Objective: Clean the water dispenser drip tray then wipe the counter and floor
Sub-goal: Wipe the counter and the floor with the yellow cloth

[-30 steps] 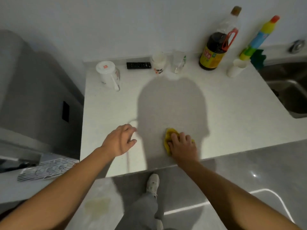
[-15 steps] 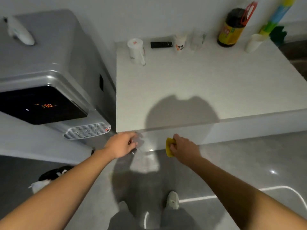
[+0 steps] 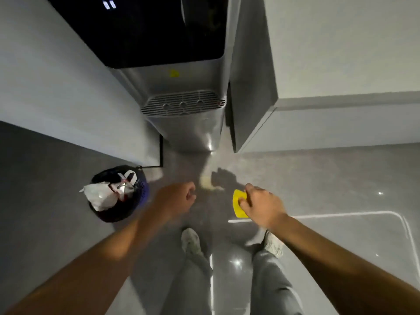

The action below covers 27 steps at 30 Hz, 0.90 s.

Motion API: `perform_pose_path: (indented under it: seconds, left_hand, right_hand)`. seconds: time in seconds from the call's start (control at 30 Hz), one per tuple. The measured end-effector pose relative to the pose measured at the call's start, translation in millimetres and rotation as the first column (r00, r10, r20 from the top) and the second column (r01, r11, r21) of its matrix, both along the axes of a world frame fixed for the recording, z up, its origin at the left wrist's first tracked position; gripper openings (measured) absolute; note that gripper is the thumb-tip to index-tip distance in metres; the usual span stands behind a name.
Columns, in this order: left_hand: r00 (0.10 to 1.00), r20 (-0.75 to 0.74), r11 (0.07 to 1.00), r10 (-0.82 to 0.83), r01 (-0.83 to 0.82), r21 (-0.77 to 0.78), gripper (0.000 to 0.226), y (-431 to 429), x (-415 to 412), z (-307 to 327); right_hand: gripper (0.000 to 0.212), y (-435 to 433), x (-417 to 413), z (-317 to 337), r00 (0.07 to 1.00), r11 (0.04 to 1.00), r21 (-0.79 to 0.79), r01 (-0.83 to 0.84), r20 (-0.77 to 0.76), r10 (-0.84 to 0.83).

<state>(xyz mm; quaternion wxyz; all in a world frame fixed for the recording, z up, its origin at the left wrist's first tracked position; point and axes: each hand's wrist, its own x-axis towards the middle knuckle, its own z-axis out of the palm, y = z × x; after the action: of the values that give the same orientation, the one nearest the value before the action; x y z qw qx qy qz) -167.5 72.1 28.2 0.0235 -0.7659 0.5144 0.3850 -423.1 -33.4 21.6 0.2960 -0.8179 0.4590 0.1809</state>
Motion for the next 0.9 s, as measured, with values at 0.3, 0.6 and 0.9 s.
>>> perform_pose_path:
  seconds: [0.3, 0.6, 0.9]
  left_hand:
    - [0.986, 0.049, 0.985, 0.16, -0.162, 0.064, 0.025, 74.3, 70.6, -226.5]
    - [0.962, 0.068, 0.963, 0.264, -0.267, 0.043, 0.035, 104.5, 70.5, -488.0]
    - [0.961, 0.272, 0.998, 0.054, -0.049, -0.025, 0.1, 112.1, 81.7, -653.3]
  right_hand:
    - [0.026, 43.5, 52.8, -208.0, 1.0, 0.998, -0.064, -0.002, -0.002, 0.002]
    - [0.027, 54.7, 23.6, -486.9, 0.99, 0.973, -0.181, -0.142, -0.016, 0.141]
    - [0.037, 27.4, 10.5, -656.9, 0.97, 0.905, -0.346, -0.245, -0.087, 0.229]
